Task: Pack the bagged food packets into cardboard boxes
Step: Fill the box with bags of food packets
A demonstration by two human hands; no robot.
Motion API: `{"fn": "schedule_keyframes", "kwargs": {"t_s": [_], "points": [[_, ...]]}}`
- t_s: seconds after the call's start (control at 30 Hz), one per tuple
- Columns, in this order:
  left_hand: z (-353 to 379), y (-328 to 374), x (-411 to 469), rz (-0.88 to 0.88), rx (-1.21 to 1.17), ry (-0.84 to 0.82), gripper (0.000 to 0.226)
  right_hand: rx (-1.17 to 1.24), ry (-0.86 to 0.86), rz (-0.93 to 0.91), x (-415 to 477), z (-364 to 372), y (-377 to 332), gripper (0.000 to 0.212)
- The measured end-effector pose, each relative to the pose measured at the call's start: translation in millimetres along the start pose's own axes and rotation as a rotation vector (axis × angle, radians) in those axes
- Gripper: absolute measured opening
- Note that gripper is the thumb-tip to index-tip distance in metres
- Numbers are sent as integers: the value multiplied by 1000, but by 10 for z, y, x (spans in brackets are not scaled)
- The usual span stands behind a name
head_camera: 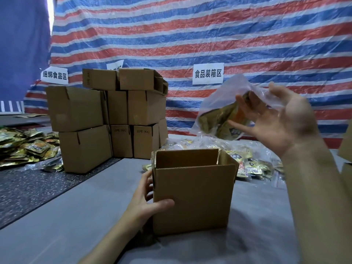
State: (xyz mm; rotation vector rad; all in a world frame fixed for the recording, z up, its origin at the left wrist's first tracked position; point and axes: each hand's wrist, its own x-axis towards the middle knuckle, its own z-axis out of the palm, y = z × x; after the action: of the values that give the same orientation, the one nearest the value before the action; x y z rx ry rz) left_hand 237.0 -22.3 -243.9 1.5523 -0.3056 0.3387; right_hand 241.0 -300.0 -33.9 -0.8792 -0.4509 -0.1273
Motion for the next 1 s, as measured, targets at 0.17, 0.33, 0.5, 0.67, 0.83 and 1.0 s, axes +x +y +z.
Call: {"fn": "schedule_keyframes", "kwargs": {"t_s": [0.17, 0.33, 0.5, 0.67, 0.83, 1.0], "points": [[4, 26, -2, -35, -8, -22, 117, -61, -144, 132, -81, 167, 79, 51], [0, 21, -10, -31, -15, -11, 117, -208, -154, 335, -57, 250, 310, 30], [-10, 11, -15, -27, -25, -26, 114, -282, -153, 421, -11, 213, 403, 30], [5, 19, -22, -32, -32, -32, 115, -291, -192, 408, 26, 184, 448, 35], [22, 29, -27, -45, -58, -34, 118, -942, -85, 387, 34, 195, 692, 34], [24, 53, -24, -50, -57, -44, 115, -898, -53, 351, 83, 174, 666, 34]]}}
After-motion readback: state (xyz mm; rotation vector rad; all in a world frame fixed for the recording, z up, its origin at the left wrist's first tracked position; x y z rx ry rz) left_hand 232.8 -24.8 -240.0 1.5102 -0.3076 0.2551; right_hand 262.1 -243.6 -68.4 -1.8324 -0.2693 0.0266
